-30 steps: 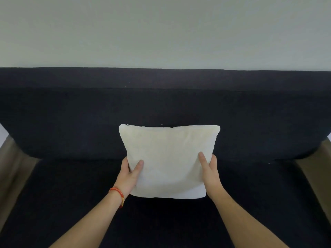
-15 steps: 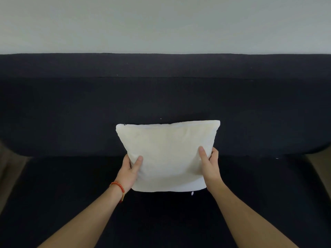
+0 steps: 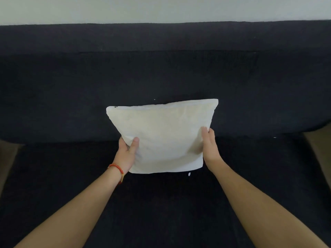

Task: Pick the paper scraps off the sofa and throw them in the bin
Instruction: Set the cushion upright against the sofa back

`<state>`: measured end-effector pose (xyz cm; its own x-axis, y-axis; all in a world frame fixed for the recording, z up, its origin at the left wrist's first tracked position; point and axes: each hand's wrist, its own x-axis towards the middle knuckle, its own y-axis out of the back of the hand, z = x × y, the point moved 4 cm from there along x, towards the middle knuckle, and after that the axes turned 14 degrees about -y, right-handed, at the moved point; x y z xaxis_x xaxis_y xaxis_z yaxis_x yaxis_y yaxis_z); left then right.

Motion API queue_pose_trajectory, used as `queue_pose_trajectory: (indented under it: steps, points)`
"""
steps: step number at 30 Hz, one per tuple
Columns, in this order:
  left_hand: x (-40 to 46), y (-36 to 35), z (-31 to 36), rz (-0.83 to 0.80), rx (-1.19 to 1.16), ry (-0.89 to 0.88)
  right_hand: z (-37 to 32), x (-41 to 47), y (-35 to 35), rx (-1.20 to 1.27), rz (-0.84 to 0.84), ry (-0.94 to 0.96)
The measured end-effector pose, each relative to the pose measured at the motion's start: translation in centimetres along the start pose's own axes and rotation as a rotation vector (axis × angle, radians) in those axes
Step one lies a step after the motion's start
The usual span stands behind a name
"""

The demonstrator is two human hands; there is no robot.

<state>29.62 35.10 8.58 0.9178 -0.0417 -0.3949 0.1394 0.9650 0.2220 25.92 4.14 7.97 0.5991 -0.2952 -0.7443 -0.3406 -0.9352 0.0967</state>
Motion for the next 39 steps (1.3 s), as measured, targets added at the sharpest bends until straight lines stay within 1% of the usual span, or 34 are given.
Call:
queue_pose_trajectory:
  steps: [1,3,5,6,7,9,12,15,17,21,25,28,33,36,39]
  points:
    - [-0.1,0.0,-0.3,0.010,-0.008,0.001,1.1,0.0,0.5,0.038,0.069,0.001]
    - [-0.2,-0.1,-0.7,0.032,-0.023,-0.003,4.3,0.3,1.7,0.109,0.286,-0.055]
    - [-0.6,-0.2,-0.8,0.046,-0.035,-0.012,8.7,0.5,2.7,0.062,0.460,-0.210]
    - [-0.7,-0.2,-0.7,0.051,-0.032,-0.021,10.9,0.7,2.9,0.015,0.489,-0.288]
    - [-0.8,-0.2,-0.6,0.060,-0.024,-0.022,12.9,1.0,2.9,-0.039,0.476,-0.348]
    - [-1.0,-0.1,-0.6,0.078,-0.013,-0.020,15.8,1.0,2.3,-0.130,0.420,-0.395]
    - [-1.3,0.4,-0.8,0.102,-0.039,-0.016,17.9,1.1,0.4,-0.208,0.363,-0.393]
    - [-2.0,0.9,-1.0,0.138,-0.081,0.013,18.4,1.9,-1.7,-0.251,0.340,-0.375]
    - [-2.3,1.1,-1.0,0.154,-0.095,0.040,18.4,2.7,-2.4,-0.250,0.375,-0.388]
    - [-3.1,2.4,-1.4,0.192,-0.109,0.026,18.3,4.1,-3.0,-0.339,0.470,-0.418]
    - [-5.0,3.4,-1.4,0.269,-0.124,0.033,18.2,4.3,-2.9,-0.408,0.483,-0.451]
    - [-6.4,3.7,-1.5,0.283,-0.136,0.049,18.5,4.1,-2.8,-0.491,0.424,-0.424]
    - [-9.7,3.8,-2.0,0.281,-0.170,0.042,18.3,3.5,-2.3,-0.535,0.444,-0.276]
    - [-12.0,4.6,-3.8,0.287,-0.184,0.075,18.2,4.0,-2.3,-0.664,0.414,-0.215]
    - [-14.4,5.2,-5.7,0.329,-0.197,0.148,18.4,4.1,-2.5,-0.833,0.391,-0.206]
